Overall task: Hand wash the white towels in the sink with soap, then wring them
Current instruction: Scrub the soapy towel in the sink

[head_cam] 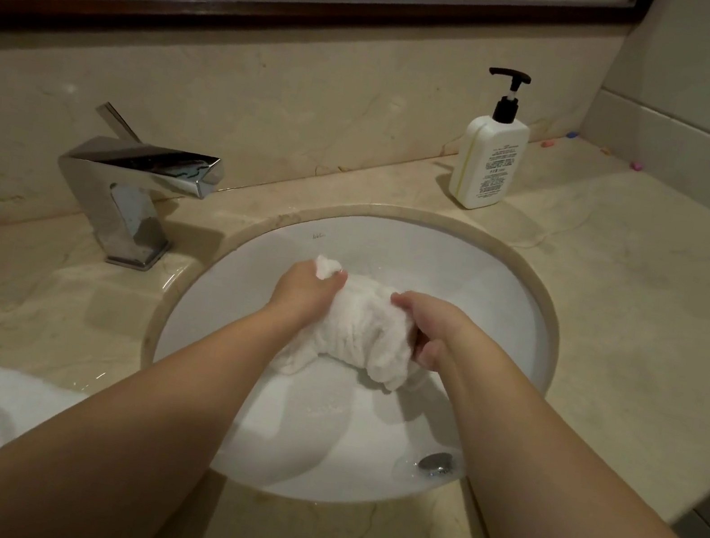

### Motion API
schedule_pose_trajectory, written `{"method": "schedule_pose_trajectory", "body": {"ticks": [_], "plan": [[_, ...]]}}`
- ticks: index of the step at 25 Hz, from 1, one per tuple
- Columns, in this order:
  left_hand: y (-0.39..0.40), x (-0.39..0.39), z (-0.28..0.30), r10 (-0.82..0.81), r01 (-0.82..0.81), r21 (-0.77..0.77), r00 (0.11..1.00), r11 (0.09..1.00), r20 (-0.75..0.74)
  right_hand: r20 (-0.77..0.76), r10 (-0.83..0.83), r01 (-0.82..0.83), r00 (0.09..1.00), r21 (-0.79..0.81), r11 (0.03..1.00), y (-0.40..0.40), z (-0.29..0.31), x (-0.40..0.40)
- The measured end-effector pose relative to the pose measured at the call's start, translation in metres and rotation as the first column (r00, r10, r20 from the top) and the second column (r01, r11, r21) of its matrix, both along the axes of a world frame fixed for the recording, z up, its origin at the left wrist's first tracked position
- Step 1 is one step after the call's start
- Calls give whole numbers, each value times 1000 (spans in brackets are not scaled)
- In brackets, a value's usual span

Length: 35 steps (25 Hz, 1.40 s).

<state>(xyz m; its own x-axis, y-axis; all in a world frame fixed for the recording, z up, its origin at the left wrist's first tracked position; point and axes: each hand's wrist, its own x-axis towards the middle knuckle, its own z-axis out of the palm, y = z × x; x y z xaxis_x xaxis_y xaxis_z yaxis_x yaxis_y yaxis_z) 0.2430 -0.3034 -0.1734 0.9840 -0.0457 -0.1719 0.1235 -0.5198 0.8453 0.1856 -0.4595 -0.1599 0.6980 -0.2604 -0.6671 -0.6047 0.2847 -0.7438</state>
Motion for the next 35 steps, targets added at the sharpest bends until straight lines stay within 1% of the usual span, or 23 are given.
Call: {"method": "schedule_pose_trajectory", "body": {"ticks": [2, 3, 4, 6, 8, 10, 11, 12, 14, 16, 18, 19, 21, 22, 24, 26, 28, 29, 31, 32, 33, 34, 35], "plan": [[-2, -6, 10, 9, -9, 1, 981, 1000, 196, 148, -83, 108, 985, -167, 980, 4, 8, 0], [-4, -11, 18, 50, -31, -71, 960, 997, 275, 252, -111, 173, 961, -238, 956, 6, 15, -1], [-6, -14, 25, 103, -48, -166, 935, 985, 338, 378, -121, 240, 918, -284, 928, 7, 22, -4], [-9, -18, 45, 210, -47, -372, 887, 927, 412, 641, -67, 384, 765, -370, 846, 9, 36, -12], [-9, -22, 63, 303, -36, -490, 824, 871, 479, 806, -21, 499, 591, -346, 794, 14, 48, -20], [-9, -28, 74, 338, -4, -508, 751, 861, 567, 850, -112, 527, 515, -211, 823, 17, 57, -25], [-11, -30, 75, 342, 6, -520, 747, 854, 570, 832, -181, 508, 525, -136, 851, 18, 59, -25], [-14, -31, 72, 350, -8, -546, 776, 838, 525, 798, -230, 468, 556, -72, 881, 19, 61, -24], [-23, -30, 63, 364, -115, -637, 890, 762, 274, 731, -235, 360, 641, -15, 933, 24, 58, -22], [-31, -32, 59, 242, -171, -688, 970, 706, 8, 682, -188, 317, 706, -68, 946, 27, 50, -18], [-40, -36, 54, 56, -113, -695, 993, 710, -105, 657, -207, 364, 725, -111, 925, 24, 48, -12], [-45, -37, 50, 4, -81, -679, 993, 730, -114, 655, -207, 380, 727, -132, 915, 24, 46, -9], [-51, -36, 47, 24, -122, -634, 987, 764, -161, 680, -130, 364, 721, -212, 907, 32, 45, -12], [-51, -35, 44, 46, -168, -646, 978, 744, -202, 693, -68, 348, 718, -272, 897, 40, 44, -15], [-48, -31, 38, -5, -200, -717, 962, 668, -273, 696, 47, 336, 717, -404, 851, 55, 44, -20], [-51, -36, 42, -89, -208, -755, 939, 622, -331, 632, 28, 395, 774, -517, 759, 49, 44, -12], [-53, -40, 44, -104, -197, -720, 930, 666, -351, 568, -82, 423, 819, -501, 755, 38, 44, -4], [-52, -40, 46, -51, -213, -678, 936, 703, -347, 554, -81, 401, 828, -486, 777, 39, 44, -7], [-45, -30, 41, 111, -281, -655, 951, 702, -289, 588, 66, 307, 806, -510, 803, 55, 37, -16], [-42, -25, 37, 133, -299, -679, 949, 670, -286, 607, 133, 274, 784, -529, 803, 62, 34, -20], [-42, -24, 37, 91, -275, -709, 954, 650, -286, 604, 144, 277, 784, -547, 790, 63, 36, -20], [-44, -28, 38, 20, -238, -732, 956, 639, -293, 594, 94, 319, 799, -550, 772, 56, 38, -15], [-49, -32, 36, -29, -189, -714, 959, 674, -282, 579, 8, 364, 815, -522, 771, 47, 41, -9]]}}
